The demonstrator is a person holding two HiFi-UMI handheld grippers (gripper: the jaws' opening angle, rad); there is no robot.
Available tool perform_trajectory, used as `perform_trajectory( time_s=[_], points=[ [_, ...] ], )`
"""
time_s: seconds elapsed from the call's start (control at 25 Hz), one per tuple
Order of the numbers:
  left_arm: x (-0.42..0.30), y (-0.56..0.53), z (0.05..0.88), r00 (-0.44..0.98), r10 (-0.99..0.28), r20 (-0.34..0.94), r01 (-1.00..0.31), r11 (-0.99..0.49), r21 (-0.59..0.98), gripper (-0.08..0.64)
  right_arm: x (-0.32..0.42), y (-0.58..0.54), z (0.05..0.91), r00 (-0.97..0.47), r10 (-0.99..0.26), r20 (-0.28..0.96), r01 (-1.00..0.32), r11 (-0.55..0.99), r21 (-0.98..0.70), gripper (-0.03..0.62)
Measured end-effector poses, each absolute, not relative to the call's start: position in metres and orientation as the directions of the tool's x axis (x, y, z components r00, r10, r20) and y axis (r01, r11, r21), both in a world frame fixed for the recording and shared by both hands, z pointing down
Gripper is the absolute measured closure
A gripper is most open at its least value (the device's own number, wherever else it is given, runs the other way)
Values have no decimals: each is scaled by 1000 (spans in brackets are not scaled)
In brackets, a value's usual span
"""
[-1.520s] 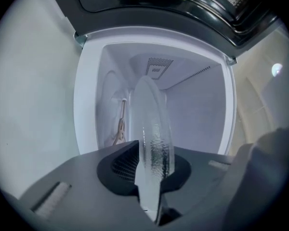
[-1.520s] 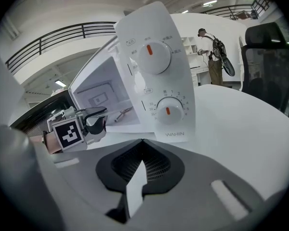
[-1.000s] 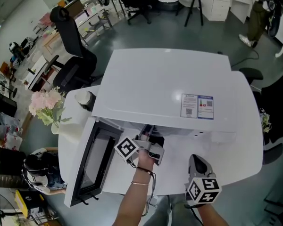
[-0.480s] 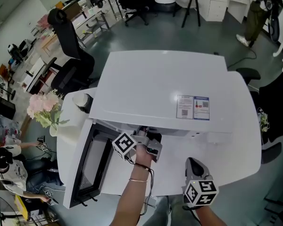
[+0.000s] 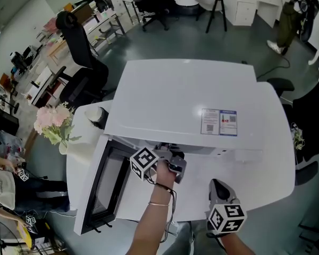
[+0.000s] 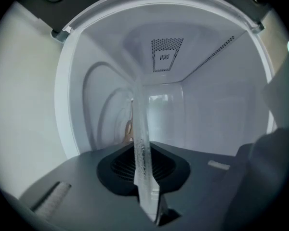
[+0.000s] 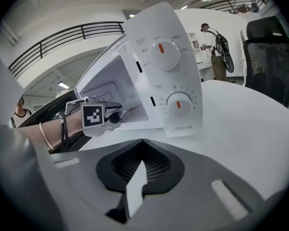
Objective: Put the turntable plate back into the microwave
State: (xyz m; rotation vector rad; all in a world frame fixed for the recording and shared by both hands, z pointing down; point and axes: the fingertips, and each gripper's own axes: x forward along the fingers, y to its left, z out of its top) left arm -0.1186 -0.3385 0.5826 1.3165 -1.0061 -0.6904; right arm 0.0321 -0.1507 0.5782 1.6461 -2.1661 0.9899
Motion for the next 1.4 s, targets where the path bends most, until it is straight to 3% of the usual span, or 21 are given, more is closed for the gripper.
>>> perform_trajectory(
  time_s=[0.08,0.16,0.24,0.76,1.12,1.4],
  points=[
    [-118,-339,580,441,-870,220,-161,164,973,522,30,-150,576,-337,-756,562,-920,137,-367,583],
    [-116,-341,575,454,-863,219,-190,146,971,440,29,-151,573,-340,-757,558,-919,142,-367,583],
    [-113,-341,571,467,-854,229,-229,133,964,406,28,-151,572,-342,-758,556,-918,144,-368,583],
    [-97,-331,567,547,-761,348,-516,21,856,293,29,-144,563,-337,-766,548,-919,142,-367,583],
    [-98,-318,574,529,-694,489,-710,-46,703,264,20,-137,562,-349,-758,551,-917,155,-367,583],
    [-105,-309,578,506,-653,563,-786,-82,612,251,16,-132,562,-351,-754,555,-918,159,-364,583]
  ],
)
